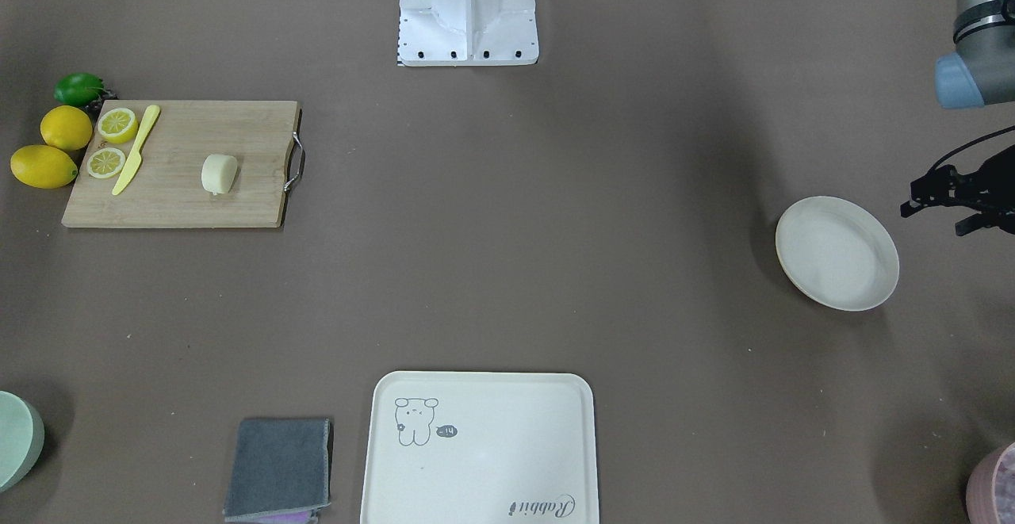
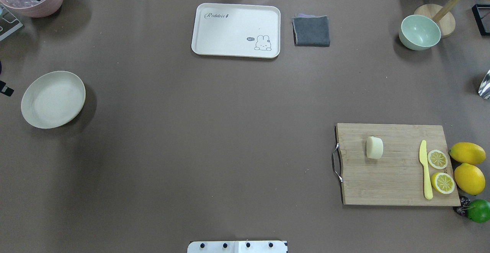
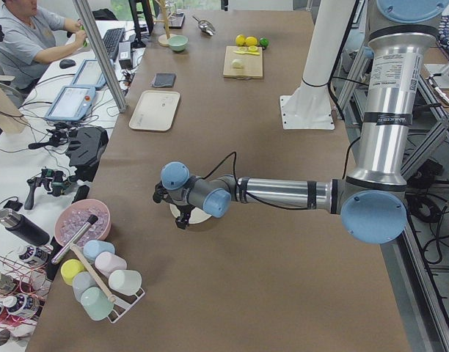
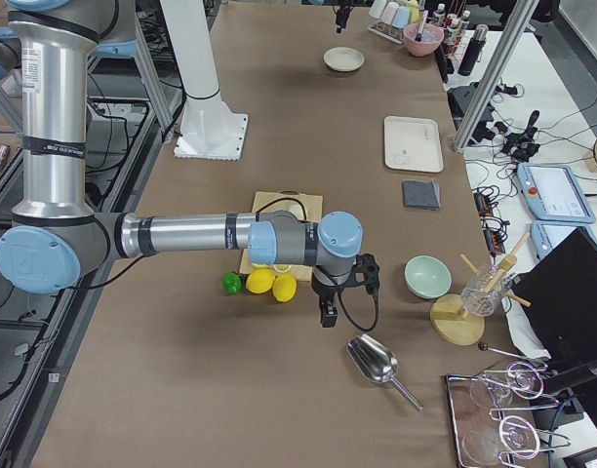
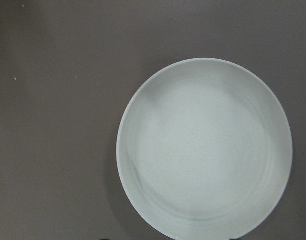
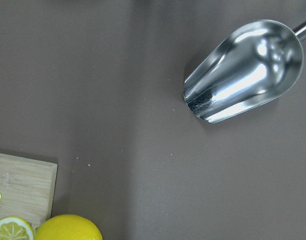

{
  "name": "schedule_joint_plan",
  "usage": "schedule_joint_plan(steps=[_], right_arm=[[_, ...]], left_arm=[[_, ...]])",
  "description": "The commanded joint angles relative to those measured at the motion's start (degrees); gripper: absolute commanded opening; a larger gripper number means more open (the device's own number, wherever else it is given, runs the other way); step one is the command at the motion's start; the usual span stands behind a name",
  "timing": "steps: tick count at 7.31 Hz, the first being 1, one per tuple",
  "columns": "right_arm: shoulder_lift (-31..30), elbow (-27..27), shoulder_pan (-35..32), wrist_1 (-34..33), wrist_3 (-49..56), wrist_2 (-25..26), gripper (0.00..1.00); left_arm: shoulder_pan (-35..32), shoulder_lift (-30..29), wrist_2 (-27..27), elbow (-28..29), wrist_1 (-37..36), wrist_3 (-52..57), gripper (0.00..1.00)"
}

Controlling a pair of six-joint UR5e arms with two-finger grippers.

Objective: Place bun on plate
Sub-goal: 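Push the white plate toward center with left gripper while right gripper approaches board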

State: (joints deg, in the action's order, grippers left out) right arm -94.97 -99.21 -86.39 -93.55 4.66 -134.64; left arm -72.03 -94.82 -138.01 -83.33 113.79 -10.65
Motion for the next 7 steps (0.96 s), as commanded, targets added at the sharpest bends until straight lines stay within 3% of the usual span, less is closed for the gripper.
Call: schedule_joint_plan(steps=[1,3,7], right_arm=[[-0.13,-0.02,0.09,0.03,0.00,-0.10,1.00],[-0.04,-0.10,0.17,0.03,0.00,-0.01,1.00],[0.13,-0.10,0.88,0.03,0.00,-0.01,1.00]], left_arm=[[3.02,-1.41,4.31,5.34,7.02,-2.97,0.98],[4.00,-2.38,5.82,7.40,8.82,-3.06,0.97],[5.58,-2.47,5.91,8.62,11.98,-8.42,0.81]])
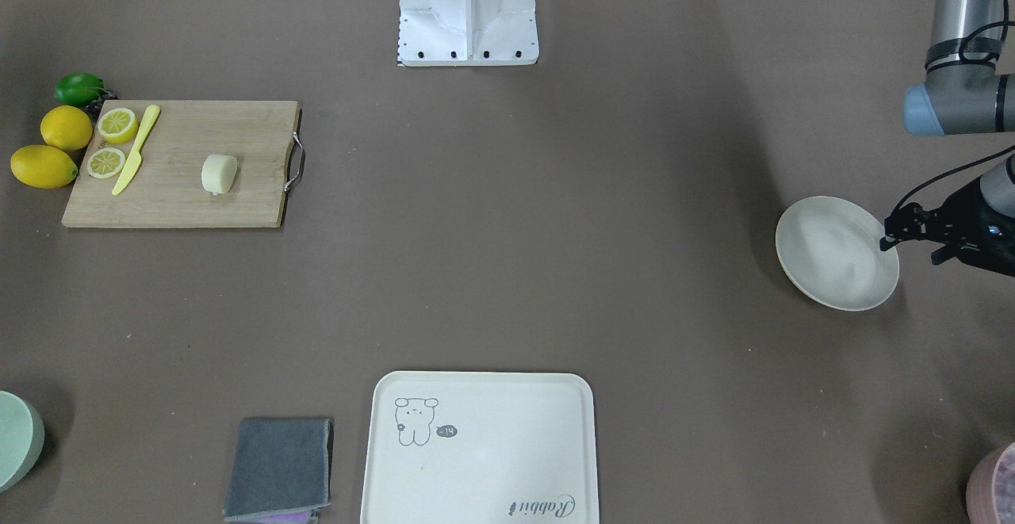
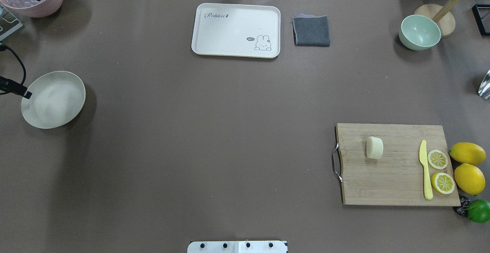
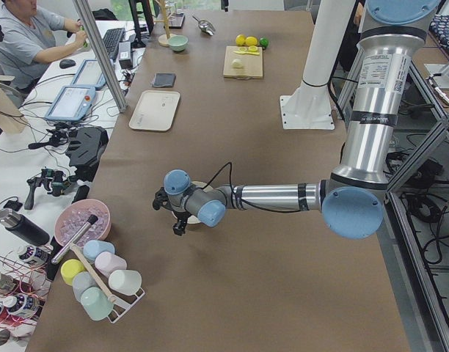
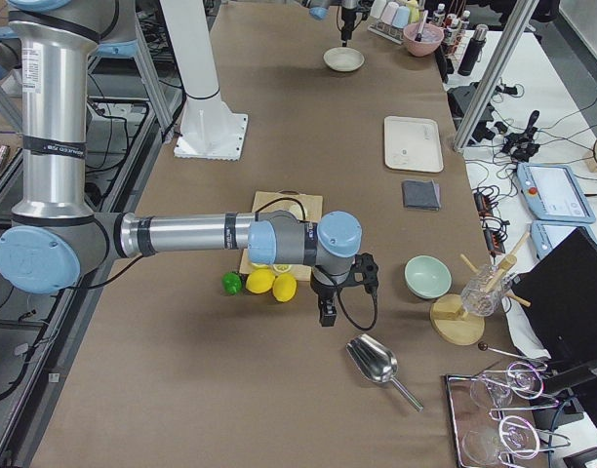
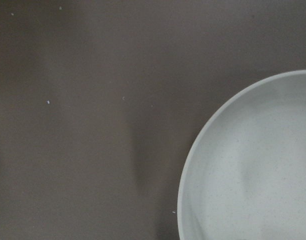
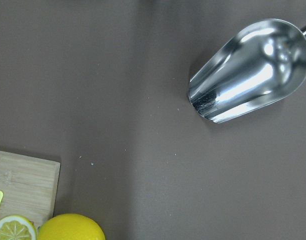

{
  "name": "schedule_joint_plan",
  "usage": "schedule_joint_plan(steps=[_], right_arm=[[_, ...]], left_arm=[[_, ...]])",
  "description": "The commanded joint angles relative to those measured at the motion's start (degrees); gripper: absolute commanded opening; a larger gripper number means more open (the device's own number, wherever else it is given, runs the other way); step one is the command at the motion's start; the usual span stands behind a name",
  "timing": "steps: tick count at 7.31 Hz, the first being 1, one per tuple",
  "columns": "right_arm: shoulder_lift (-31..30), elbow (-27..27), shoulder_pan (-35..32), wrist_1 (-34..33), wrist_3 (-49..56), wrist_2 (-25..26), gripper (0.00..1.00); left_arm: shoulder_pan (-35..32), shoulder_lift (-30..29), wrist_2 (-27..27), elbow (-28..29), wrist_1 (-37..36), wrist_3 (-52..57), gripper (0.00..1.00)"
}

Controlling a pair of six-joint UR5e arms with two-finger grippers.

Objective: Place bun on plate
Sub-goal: 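Push the white plate toward center with left gripper while right gripper approaches board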

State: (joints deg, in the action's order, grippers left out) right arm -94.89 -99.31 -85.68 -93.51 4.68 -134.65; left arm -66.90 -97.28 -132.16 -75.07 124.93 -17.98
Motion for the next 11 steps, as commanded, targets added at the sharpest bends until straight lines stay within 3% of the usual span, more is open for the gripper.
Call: schedule_joint_plan(steps=[1,3,4,5,6,7,10,11], right_arm=[[0.06,0.00,0.16,0.00,-0.02,0.00,1.00],[0.06,-0.09,0.24,0.00,-0.11,0.00,1.00],[0.06,0.00,0.25,0.00,0.06,0.00,1.00],[-0.03,-0.09,0.25,0.00,0.07,0.00,1.00],[-0.11,-0.26,0.25,0.00,-0.02,0.00,1.00],[-0.11,-0.35,0.25,0.00,-0.02,0.00,1.00],[1.72,-1.49,0.77,0.00,-4.29,-0.09,1.00],[1.82,-4.98,3.21,0.00,-9.64,-0.18,1.00]], left_arm=[[0.89,-0.10,0.06,0.71,1.10,-1.18,0.76],[1.60,-0.10,0.06,1.06,1.10,-1.18,0.75],[1.69,-0.10,-0.03,1.15,1.19,-1.18,0.66],[1.69,-0.10,-0.03,1.24,1.62,-1.18,0.52],[1.78,-0.02,-0.03,1.50,1.80,-1.27,0.31],[1.78,0.16,-0.03,1.50,1.80,-1.27,0.02],[1.16,0.60,-0.64,-0.85,3.47,-2.14,0.00],[1.16,0.60,-1.86,-4.26,3.30,-3.46,0.00]])
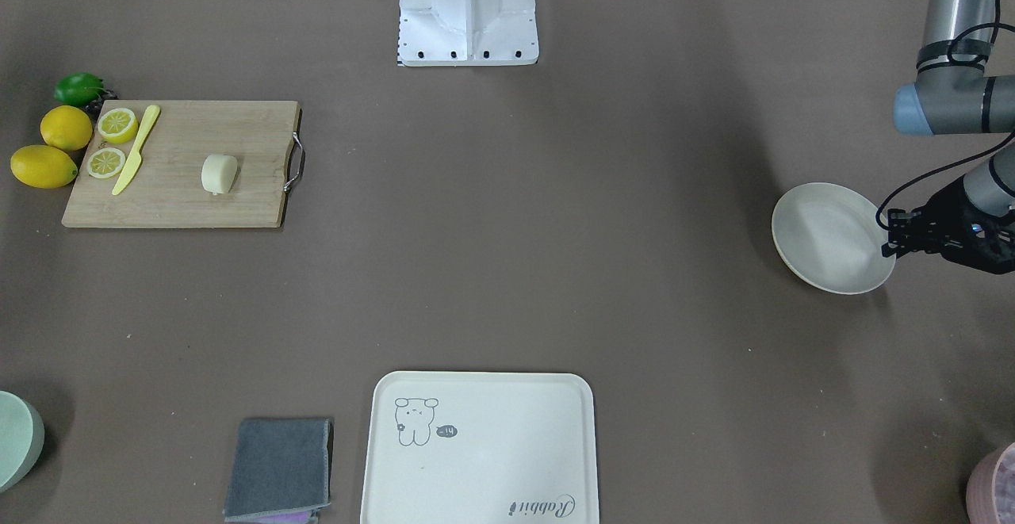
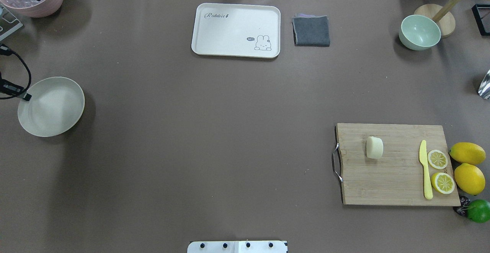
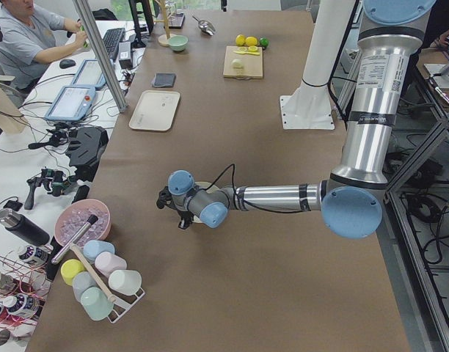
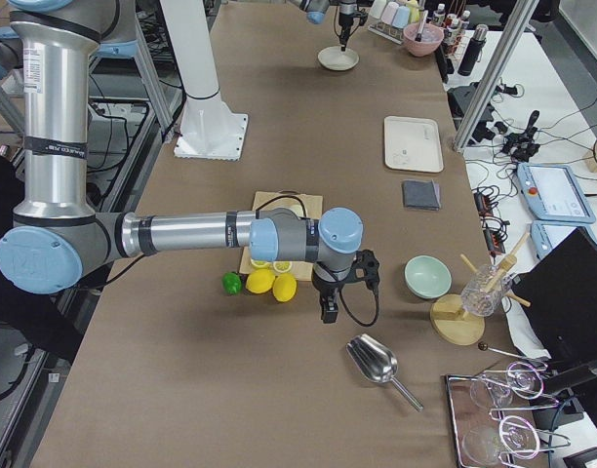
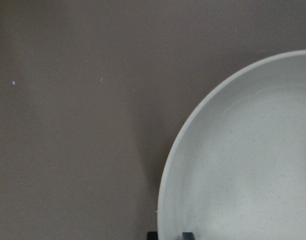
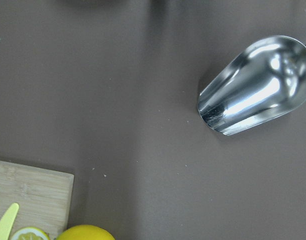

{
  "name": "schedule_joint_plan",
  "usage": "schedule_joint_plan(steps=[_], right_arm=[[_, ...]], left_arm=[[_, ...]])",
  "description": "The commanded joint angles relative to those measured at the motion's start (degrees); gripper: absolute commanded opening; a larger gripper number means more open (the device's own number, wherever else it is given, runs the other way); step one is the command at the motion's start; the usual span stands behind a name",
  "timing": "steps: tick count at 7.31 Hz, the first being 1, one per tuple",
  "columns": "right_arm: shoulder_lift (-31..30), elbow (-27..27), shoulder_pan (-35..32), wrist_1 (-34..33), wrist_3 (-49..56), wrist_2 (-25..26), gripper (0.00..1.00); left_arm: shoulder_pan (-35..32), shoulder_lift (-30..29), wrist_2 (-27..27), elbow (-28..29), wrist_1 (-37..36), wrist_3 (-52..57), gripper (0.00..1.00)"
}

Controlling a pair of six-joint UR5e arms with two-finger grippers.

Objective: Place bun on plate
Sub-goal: 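Push the white plate toward center with left gripper while right gripper approaches board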

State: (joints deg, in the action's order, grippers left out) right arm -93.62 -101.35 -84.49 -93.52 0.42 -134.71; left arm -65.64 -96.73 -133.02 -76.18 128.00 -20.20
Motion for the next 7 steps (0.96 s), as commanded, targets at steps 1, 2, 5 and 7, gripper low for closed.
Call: schedule_joint_plan(steps=[1,2,5,7], right_arm=[[0.63,-6.90,6.84,0.09,-14.04,-0.29,1.00],[1.59,-10.76,12.37,0.09,-22.57,-0.12,1.00],[7.47,-13.61,24.51,0.17,-37.63,0.41,1.00],[7.93,-12.57,32.77,6.81,-47.14,5.65,1.00]], left_arm=[[0.16,-0.38,-4.76,-8.05,0.32,-10.82,0.00],[3.38,-1.26,-4.45,-14.54,0.23,-22.14,0.00],[19.62,-10.19,6.26,-19.36,-0.29,-42.85,0.00],[30.44,-20.29,18.18,-16.21,-4.66,-49.57,0.00]])
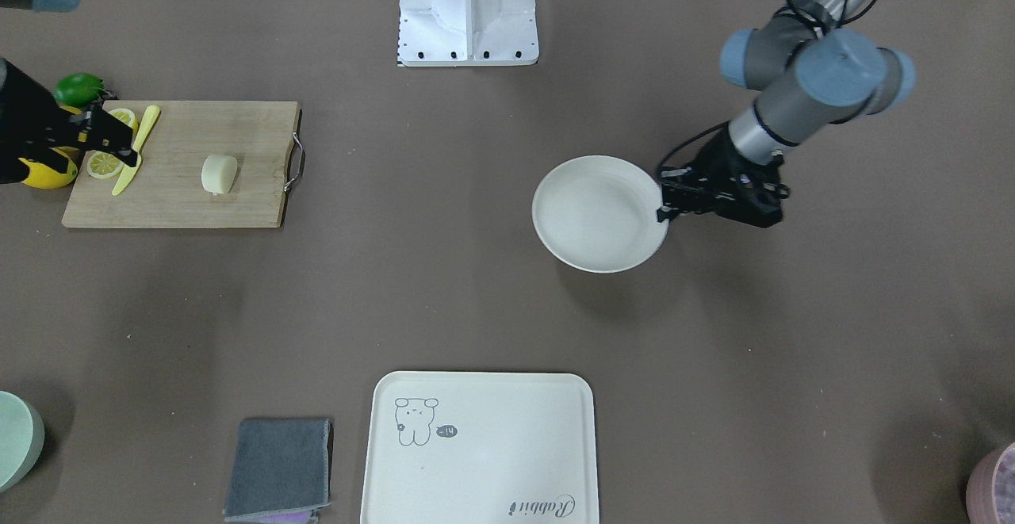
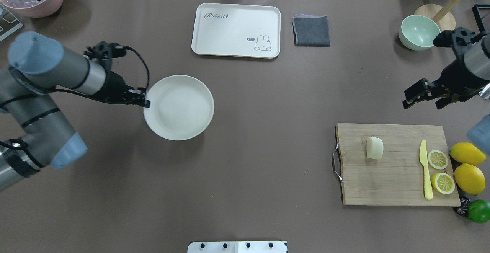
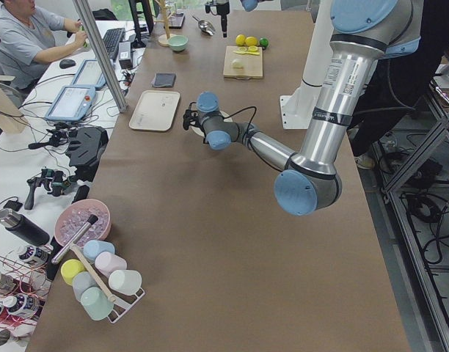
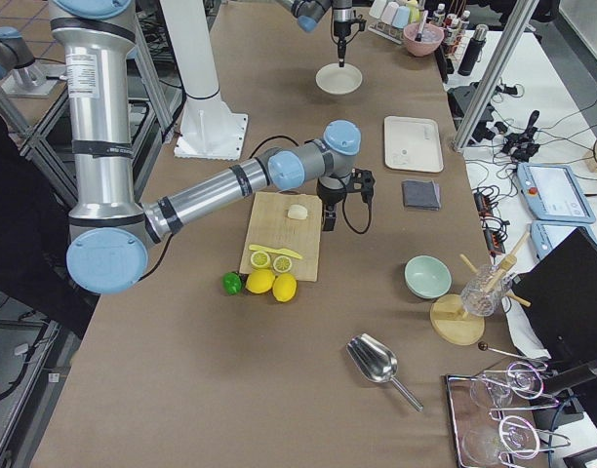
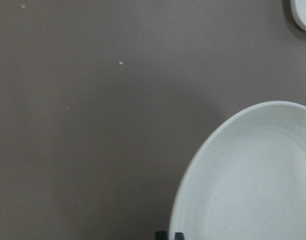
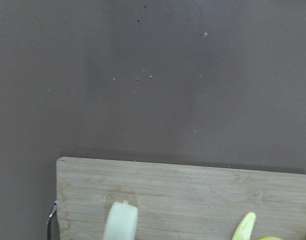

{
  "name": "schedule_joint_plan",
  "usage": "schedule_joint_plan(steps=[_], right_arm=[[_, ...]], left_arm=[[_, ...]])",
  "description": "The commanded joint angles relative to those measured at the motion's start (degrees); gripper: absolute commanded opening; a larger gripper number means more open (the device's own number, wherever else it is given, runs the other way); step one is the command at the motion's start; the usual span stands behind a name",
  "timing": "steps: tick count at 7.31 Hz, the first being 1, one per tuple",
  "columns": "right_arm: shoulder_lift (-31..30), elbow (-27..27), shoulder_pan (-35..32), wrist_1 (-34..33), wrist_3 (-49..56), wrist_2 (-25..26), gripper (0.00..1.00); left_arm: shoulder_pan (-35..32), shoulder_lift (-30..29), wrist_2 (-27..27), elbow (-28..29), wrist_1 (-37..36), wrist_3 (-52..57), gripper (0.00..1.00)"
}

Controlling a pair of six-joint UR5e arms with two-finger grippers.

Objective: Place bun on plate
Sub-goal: 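Push the white plate toward center with left gripper while right gripper approaches board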

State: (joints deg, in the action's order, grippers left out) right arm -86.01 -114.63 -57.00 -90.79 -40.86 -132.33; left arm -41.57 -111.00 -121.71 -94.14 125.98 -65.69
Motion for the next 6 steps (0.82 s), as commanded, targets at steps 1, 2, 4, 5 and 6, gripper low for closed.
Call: schedule_joint_plan(steps=[1,2,4,5,6], right_arm=[[0.67,3.16,8.02,7.52,-11.20,4.61,1.00],[0.67,5.53,9.87,11.73,-13.43,4.79,1.00],[0.76,6.00,14.00,14.05,-18.45,9.53,1.00],[0.76,6.17,15.41,14.06,-18.64,10.15,1.00],[0.50,6.96,16.12,14.06,-18.73,11.11,0.98]], left_arm=[[7.54,-8.07,7.88,3.24,-3.54,-4.09,0.00],[7.90,-8.53,7.89,3.43,-3.63,-4.09,0.00],[8.52,-10.19,7.89,4.74,-3.63,-4.27,0.00],[8.78,-11.42,7.89,6.06,-3.55,-5.57,0.00],[8.87,-12.21,7.98,6.94,-3.55,-5.67,0.00]])
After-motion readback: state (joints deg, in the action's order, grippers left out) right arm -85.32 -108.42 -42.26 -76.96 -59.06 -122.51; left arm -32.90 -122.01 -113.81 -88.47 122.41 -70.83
